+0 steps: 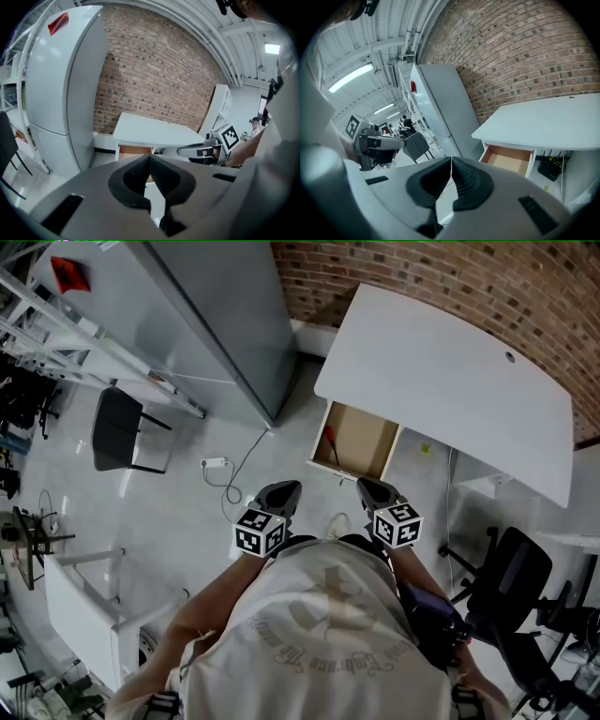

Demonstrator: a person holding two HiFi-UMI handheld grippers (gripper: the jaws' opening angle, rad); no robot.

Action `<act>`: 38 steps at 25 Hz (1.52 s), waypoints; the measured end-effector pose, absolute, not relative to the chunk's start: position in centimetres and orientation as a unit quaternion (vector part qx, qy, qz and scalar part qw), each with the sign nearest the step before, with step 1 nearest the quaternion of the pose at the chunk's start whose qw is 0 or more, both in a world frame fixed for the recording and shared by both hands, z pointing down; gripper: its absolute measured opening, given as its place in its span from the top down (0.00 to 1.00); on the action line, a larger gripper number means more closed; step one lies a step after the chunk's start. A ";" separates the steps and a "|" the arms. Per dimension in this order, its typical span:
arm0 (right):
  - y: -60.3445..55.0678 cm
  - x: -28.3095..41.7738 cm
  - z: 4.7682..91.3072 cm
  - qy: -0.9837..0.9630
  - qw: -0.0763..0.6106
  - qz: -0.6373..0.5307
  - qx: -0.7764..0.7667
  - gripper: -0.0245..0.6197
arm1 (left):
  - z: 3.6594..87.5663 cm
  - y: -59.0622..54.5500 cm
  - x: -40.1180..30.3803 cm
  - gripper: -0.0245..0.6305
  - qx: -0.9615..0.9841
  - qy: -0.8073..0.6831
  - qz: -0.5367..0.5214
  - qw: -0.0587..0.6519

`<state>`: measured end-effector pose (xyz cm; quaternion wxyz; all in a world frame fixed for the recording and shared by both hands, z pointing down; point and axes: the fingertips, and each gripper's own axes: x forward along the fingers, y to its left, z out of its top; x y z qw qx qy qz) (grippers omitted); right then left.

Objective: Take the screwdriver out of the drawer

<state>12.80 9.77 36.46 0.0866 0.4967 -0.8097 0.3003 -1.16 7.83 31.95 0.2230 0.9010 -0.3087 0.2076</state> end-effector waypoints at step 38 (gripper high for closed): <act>-0.3 12.1 42.4 -0.779 0.173 0.351 0.490 0.92 | 35.5 -3.2 -1.6 0.93 0.895 -0.287 0.209 0.272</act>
